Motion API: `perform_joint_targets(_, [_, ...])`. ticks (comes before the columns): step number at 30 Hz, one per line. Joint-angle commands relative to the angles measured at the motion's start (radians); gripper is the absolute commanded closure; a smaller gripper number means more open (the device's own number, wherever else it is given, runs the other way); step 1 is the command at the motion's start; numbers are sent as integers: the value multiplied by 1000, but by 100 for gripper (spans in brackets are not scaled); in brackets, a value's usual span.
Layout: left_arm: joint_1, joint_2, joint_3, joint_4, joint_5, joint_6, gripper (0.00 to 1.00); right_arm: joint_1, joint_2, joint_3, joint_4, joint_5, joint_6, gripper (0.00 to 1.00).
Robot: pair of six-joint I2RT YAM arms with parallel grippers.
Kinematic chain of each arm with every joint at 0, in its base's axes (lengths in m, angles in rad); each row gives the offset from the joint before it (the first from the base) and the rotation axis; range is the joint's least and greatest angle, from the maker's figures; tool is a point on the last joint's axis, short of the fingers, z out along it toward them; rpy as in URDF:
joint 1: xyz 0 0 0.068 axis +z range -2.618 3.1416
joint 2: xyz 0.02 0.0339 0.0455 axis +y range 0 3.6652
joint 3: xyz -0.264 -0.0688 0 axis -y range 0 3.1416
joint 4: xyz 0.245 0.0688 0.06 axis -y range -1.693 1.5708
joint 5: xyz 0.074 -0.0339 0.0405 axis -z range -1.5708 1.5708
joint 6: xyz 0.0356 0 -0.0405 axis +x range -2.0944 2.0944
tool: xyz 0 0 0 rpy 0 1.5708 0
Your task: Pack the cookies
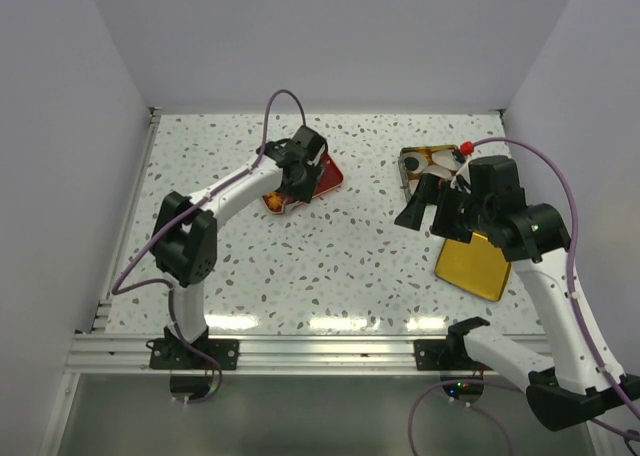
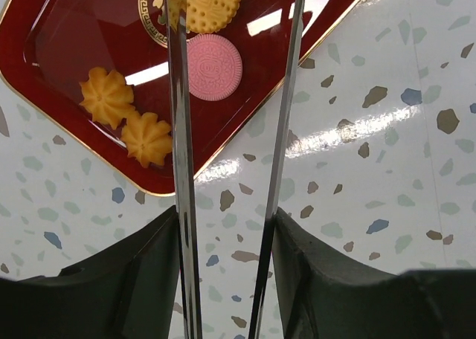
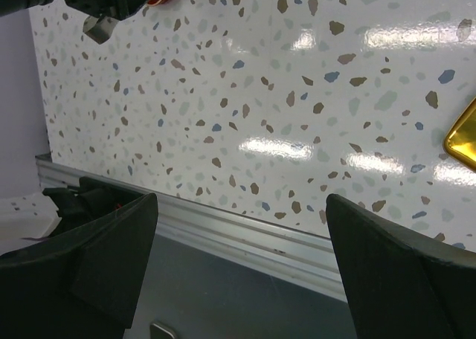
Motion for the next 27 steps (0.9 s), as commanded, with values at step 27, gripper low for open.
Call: perform_joint_targets(27, [-3,-20,170,-68,-16,1,68,-3,25,13,17,-22,-8,1])
